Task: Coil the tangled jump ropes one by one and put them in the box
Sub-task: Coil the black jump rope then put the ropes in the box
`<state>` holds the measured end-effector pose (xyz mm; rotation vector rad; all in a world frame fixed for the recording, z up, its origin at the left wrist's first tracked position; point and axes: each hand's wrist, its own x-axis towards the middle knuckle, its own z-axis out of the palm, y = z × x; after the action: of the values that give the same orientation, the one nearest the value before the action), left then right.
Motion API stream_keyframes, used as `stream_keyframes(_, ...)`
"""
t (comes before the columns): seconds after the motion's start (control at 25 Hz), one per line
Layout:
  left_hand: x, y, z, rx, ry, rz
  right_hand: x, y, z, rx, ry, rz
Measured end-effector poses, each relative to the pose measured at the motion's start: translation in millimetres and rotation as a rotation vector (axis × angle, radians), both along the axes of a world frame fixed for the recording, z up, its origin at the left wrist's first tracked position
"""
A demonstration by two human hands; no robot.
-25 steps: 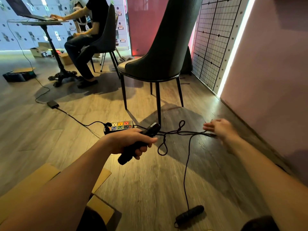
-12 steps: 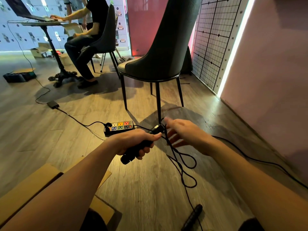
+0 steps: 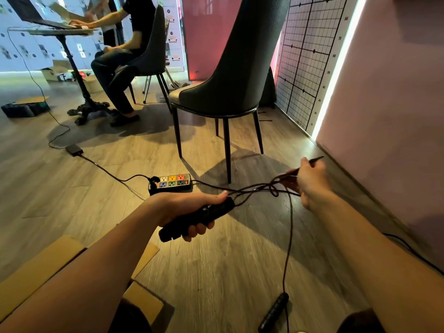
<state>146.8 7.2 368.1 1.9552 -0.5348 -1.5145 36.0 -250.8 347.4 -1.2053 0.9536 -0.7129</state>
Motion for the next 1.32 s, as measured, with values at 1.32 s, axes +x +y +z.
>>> stream_keyframes(1.32, 22, -16, -15, -0.436, -0.84, 0.209, -34, 66, 53, -0.616, -0.069, 1.07)
